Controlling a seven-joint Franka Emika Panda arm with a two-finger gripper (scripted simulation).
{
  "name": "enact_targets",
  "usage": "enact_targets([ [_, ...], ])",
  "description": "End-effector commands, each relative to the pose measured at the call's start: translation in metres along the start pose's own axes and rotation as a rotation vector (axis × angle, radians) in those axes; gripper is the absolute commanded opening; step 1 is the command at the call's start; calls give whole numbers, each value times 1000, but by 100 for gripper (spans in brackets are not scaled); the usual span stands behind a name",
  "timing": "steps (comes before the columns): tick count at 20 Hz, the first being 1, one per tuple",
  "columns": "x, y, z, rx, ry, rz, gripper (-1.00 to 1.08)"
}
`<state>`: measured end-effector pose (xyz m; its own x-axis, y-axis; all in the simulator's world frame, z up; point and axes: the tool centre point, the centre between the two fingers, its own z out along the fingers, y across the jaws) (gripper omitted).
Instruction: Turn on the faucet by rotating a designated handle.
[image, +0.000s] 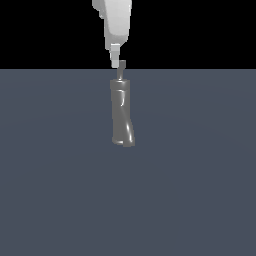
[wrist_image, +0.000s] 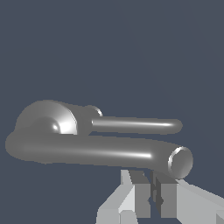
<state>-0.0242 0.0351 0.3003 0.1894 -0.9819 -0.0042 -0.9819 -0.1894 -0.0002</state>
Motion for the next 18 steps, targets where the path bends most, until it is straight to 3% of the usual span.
enact_targets([
  [1, 36, 4, 0, 1, 4, 34, -100],
  [5, 57, 7, 0, 0, 4, 38, -100],
  [6, 24, 2, 0, 0, -1, -9, -100],
  [18, 69, -22, 0, 0, 2, 14, -100],
])
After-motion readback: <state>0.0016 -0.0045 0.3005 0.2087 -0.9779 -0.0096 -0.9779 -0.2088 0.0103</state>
